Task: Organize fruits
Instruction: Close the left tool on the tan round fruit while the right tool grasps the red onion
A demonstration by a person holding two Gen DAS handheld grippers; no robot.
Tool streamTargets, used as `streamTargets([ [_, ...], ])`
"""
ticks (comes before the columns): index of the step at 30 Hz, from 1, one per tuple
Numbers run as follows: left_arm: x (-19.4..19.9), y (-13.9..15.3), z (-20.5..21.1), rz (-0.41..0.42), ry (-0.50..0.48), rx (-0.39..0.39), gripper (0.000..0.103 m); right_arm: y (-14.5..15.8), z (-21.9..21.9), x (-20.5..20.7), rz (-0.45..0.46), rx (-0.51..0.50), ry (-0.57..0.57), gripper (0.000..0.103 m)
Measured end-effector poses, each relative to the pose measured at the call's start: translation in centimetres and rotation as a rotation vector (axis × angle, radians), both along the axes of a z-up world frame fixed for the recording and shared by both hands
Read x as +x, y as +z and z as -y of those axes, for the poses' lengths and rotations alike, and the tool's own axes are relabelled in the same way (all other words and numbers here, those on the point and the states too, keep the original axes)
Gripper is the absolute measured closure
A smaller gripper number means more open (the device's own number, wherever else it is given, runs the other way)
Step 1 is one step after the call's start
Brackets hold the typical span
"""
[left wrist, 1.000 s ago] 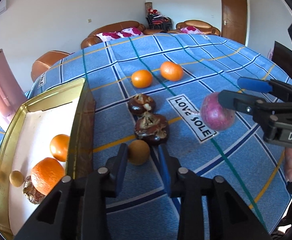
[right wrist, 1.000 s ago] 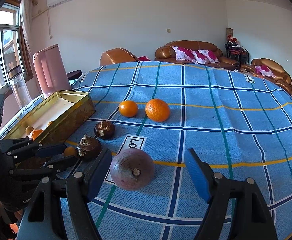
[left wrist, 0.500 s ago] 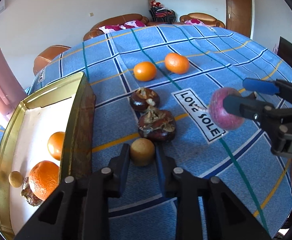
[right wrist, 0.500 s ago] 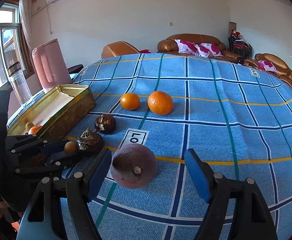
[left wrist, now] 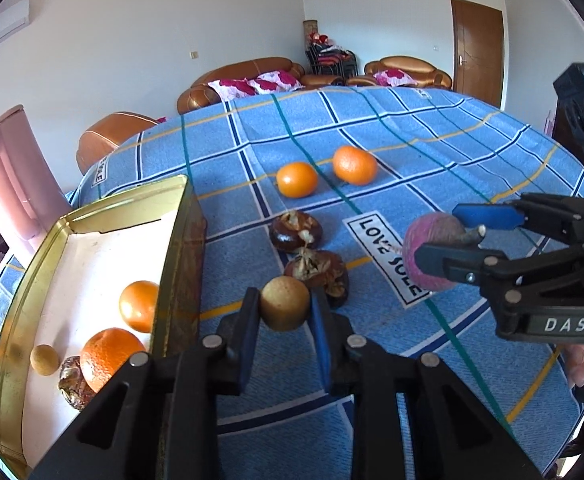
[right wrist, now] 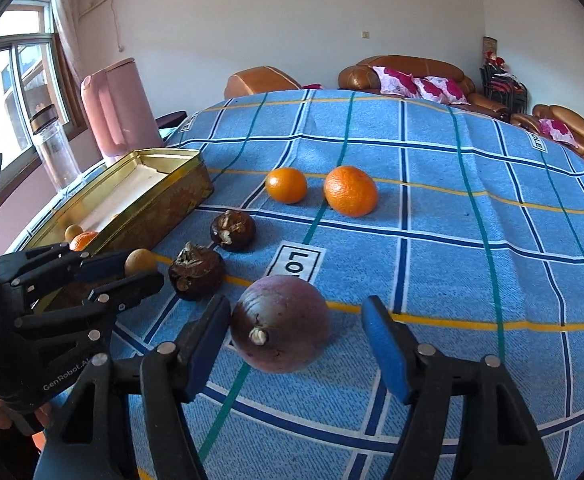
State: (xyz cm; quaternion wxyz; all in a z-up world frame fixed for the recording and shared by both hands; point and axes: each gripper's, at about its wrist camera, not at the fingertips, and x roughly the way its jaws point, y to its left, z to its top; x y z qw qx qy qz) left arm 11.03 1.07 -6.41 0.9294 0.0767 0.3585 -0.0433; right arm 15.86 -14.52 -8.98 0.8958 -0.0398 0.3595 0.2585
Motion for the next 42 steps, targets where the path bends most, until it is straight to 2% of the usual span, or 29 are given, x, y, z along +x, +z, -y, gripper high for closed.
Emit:
streamTargets([
  [2,-0.2,0.2,-0.2,0.015,0.003,-0.008,0.077,0.1,-0.1,-0.3,0.011,0.007,0.018,0.050],
  [7,-0.5,0.5,-0.2,0.040,-0.001,-0.014,0.077,0.4,-0.1,-0.6,0.028,0.030,0.036,0.053],
  [9,-0.7,0.6,-0.3,0.049,0.001,-0.019,0.077,0.7,0.1,-1.0,0.052,0.037,0.035,0.061],
  [12,-0.9,0.7,-0.4,0.054,-0.005,-0.029,0.077,0.9,0.2,-1.3,0.073,0.038,0.026,0.066],
  [14,-0.8,0.7,-0.4,0.049,-0.009,-0.029,0.077,0.9,0.2,-1.2,0.069,0.040,0.025,0.065],
  [16,-0.8,0.7,-0.3,0.048,-0.011,-0.026,0.077,0.8,0.1,-0.9,0.052,0.040,0.029,0.060],
  [17,-0.8,0.7,-0.3,0.048,-0.013,-0.026,0.077,0.5,-0.2,-0.6,0.030,0.030,0.037,0.044],
  [18,-0.8,0.7,-0.3,0.048,-0.013,-0.027,0.077,0.2,-0.4,-0.3,0.008,0.015,0.039,0.035],
  [19,-0.8,0.7,-0.3,0.048,-0.014,-0.030,0.077,-0.2,-0.7,0.0,-0.017,0.003,0.052,0.034],
  [23,-0.8,0.7,-0.5,0.046,-0.015,-0.043,0.077,-0.3,-1.3,-0.3,-0.003,-0.032,0.060,0.036],
  [24,-0.8,0.7,-0.5,0.047,-0.016,-0.044,0.077,-0.3,-1.4,-0.3,-0.003,-0.038,0.062,0.048],
  [25,-0.8,0.7,-0.5,0.048,-0.017,-0.044,0.077,-0.4,-1.5,-0.3,-0.005,-0.042,0.067,0.049],
  [29,-1.1,0.9,-0.6,0.062,-0.020,-0.050,0.077,-0.1,-1.8,-0.7,0.015,-0.045,0.090,0.050],
  [35,-1.7,1.3,-0.8,0.098,-0.021,-0.067,0.077,1.2,-1.2,-2.2,0.116,-0.003,0.093,0.050],
  [42,-2.4,1.8,-1.1,0.143,-0.011,-0.074,0.077,1.9,-0.9,-3.2,0.187,0.024,0.095,0.050],
])
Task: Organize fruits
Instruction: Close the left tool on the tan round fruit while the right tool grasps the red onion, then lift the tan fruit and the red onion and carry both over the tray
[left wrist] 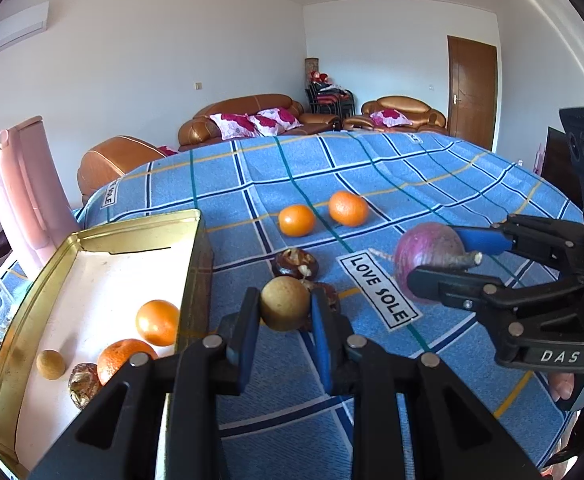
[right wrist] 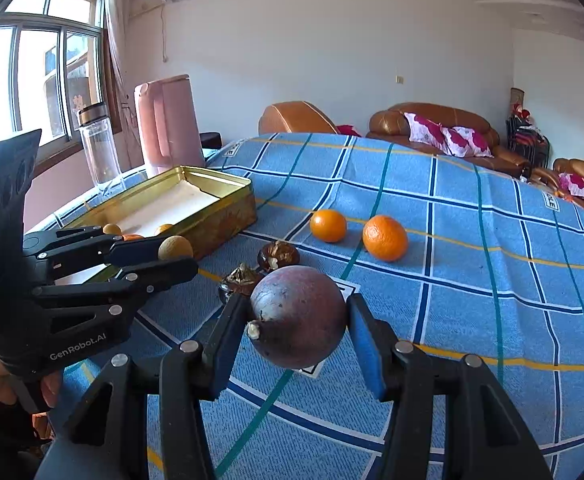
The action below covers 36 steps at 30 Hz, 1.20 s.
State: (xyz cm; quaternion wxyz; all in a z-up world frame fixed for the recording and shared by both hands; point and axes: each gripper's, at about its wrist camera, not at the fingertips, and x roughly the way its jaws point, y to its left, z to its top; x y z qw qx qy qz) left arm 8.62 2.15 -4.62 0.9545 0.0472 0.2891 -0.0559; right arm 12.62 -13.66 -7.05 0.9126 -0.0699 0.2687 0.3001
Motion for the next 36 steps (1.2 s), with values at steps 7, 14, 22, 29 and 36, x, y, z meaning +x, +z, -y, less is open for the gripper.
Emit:
streamTargets([
  [7,-0.6,0.5,-0.5,0.044,0.023,-0.011,0.077,0.5,0.1,-1.1,0.065,0.001,0.002,0.050],
  [14,-1.1,0.8,-0.7,0.079,0.037,-0.015,0.077,0.9,0.3,-1.9,0.112,0.012,0.000,0.050],
  [22,-1.7,1.1,-0.7,0.114,0.045,-0.012,0.077,1.3,0.7,-3.1,0.178,0.028,-0.005,0.050],
  [29,-2.4,1.4,-0.8,0.158,0.062,-0.013,0.077,1.7,1.2,-4.0,0.234,0.052,-0.015,0.050],
  [36,-3.3,1.7,-1.0,0.196,0.077,-0.021,0.077,1.9,1.1,-4.5,0.267,0.059,-0.015,0.050],
])
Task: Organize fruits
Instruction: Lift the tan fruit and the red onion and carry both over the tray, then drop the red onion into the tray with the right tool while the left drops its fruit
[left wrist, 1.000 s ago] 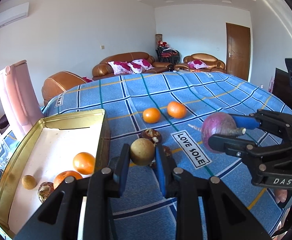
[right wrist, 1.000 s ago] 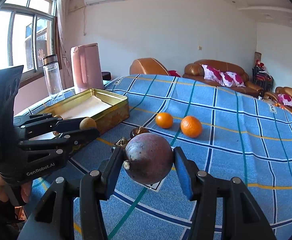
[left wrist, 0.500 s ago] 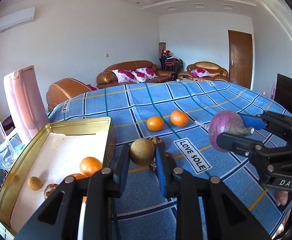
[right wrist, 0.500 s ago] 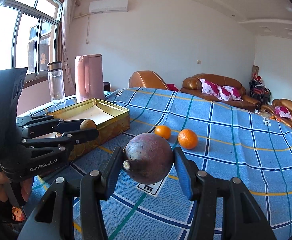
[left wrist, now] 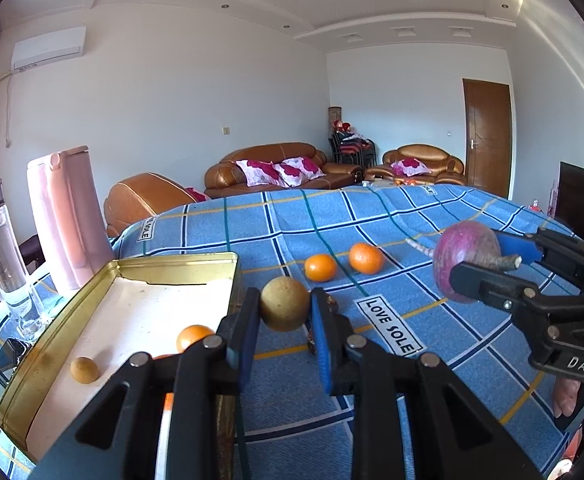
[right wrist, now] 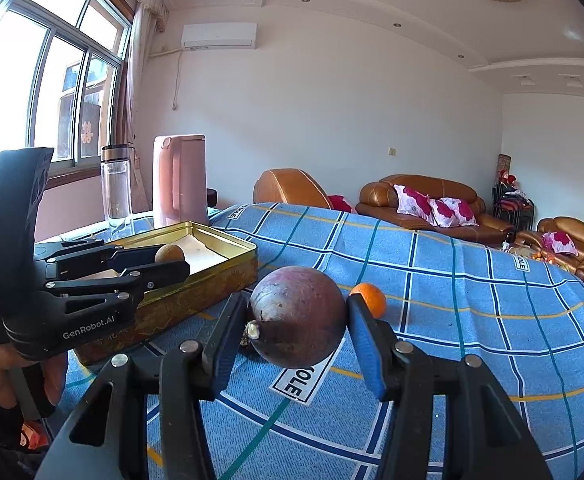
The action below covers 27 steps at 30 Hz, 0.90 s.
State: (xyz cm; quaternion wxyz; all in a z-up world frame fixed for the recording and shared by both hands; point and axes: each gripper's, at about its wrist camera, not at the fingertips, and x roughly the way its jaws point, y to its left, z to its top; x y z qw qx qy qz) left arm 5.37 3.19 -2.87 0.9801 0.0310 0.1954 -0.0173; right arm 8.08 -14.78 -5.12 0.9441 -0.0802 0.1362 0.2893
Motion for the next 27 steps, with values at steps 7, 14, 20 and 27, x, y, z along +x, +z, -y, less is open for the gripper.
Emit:
streamTargets([
  [7,-0.5,0.1,-0.8,0.000,0.007,-0.017,0.077,0.0,-2.1,-0.4,-0.005,-0.019,0.046,0.050],
  [14,-1.2,0.3,-2.8,0.005,0.052,-0.032,0.077,0.0,-3.7,-0.2,-0.019,-0.023,0.079,0.050],
  [20,-1.4,0.3,-4.7,-0.005,0.092,-0.050,0.077,0.8,-5.2,0.0,-0.019,-0.024,0.107,0.050],
  [27,-1.8,0.2,-7.3,-0.018,0.146,-0.059,0.077,1.5,-8.0,-0.7,0.012,-0.045,0.158,0.050],
])
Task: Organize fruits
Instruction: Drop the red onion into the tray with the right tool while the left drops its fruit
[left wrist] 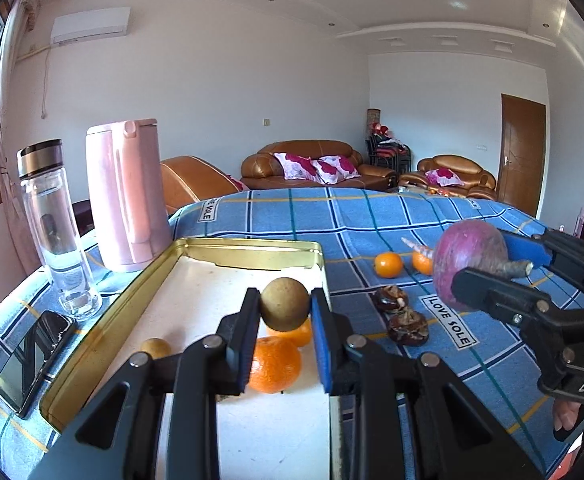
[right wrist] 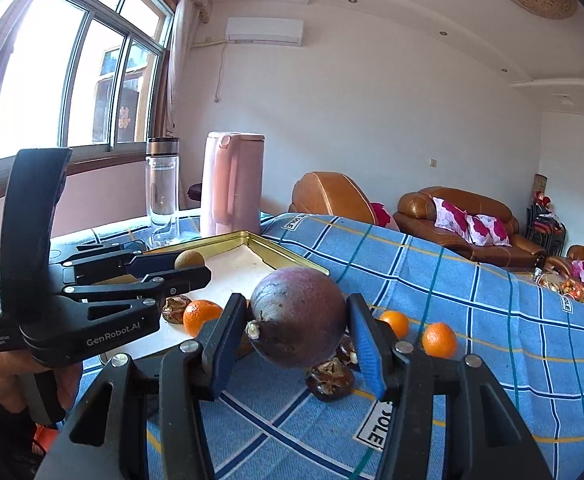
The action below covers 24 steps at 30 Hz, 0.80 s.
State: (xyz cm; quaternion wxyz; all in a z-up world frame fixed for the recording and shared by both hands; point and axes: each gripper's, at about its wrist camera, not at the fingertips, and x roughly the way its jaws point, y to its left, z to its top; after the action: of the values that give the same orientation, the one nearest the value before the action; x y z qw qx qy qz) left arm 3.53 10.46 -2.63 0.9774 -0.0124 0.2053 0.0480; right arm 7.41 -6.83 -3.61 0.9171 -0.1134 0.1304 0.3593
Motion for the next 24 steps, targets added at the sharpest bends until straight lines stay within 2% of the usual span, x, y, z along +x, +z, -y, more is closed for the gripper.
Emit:
streamTargets([
  [13,-0.7,-0.5,-5.2,-0.032,0.108,-0.028,0.077,-0.2,-7.0,-0.5,-0.022,-0.032,0.126,0.050],
  [24,-0.7,-1.3,-8.5,-0.072,0.169,-0.052,0.077,-1.2,-10.7,-0.9,-0.050,-0.061,0.185,0.050],
])
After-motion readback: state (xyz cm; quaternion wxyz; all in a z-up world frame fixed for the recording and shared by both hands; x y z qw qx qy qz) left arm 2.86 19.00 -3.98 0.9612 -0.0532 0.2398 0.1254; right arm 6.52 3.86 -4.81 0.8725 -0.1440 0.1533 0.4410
